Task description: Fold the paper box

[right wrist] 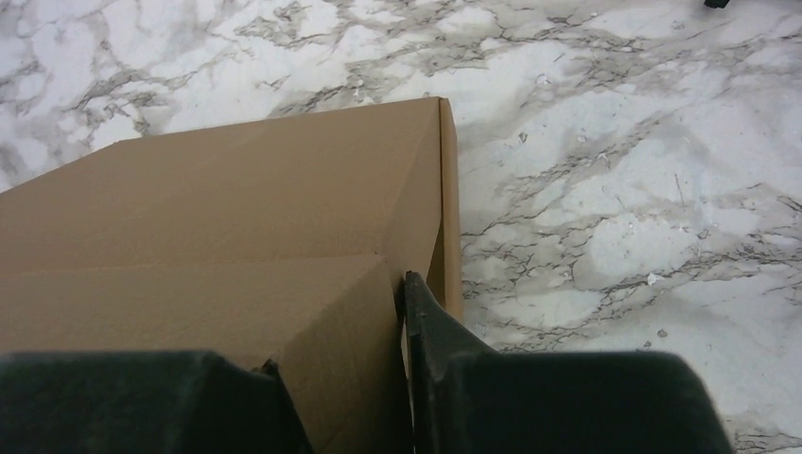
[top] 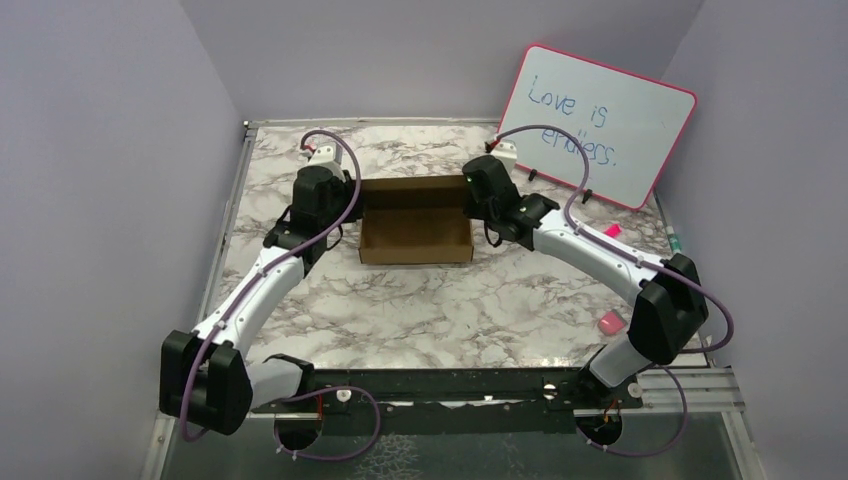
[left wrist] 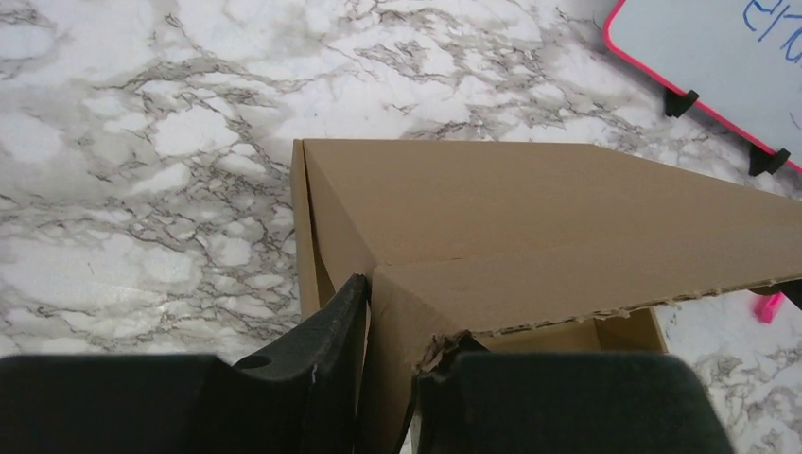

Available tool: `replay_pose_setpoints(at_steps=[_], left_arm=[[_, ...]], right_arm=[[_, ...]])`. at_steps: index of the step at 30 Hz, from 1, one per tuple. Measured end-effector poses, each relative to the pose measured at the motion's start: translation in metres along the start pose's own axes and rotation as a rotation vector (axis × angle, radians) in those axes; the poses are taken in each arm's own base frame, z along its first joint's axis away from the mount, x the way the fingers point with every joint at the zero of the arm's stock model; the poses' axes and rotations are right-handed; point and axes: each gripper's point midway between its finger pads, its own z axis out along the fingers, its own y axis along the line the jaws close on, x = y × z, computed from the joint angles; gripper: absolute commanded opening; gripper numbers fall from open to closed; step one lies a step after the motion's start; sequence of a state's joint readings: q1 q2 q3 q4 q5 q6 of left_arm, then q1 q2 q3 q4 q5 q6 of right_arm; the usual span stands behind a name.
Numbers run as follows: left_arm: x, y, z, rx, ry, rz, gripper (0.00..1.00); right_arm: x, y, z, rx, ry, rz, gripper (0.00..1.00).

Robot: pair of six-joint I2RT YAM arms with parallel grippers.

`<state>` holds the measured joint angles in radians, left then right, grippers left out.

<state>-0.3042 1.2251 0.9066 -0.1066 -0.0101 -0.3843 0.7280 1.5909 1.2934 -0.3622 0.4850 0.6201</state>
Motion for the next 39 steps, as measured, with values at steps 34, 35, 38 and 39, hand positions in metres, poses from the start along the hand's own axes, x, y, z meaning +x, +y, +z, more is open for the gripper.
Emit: replay_pose_setpoints(at_steps=[34, 35, 38, 39], left_arm=[[0.021, -0.017, -0.125, 0.18, -0.079, 0.009, 0.99], [0.016, -0.017, -0.127, 0.175, -0.087, 0.016, 0.99], [-0.008, -0.015, -0.128, 0.129, -0.123, 0.046, 0.97], [-0.016, -0.015, -0.127, 0.11, -0.134, 0.054, 0.96]], right_arm=[[-0.001, 0.005, -0.122, -0.469, -0.073, -0.084, 1.0], [-0.008, 0.005, -0.124, -0.464, -0.092, -0.096, 1.0], [-0.033, 0.005, -0.127, -0.436, -0.155, -0.127, 1.0], [-0.043, 0.005, -0.127, -0.424, -0.177, -0.133, 1.0]])
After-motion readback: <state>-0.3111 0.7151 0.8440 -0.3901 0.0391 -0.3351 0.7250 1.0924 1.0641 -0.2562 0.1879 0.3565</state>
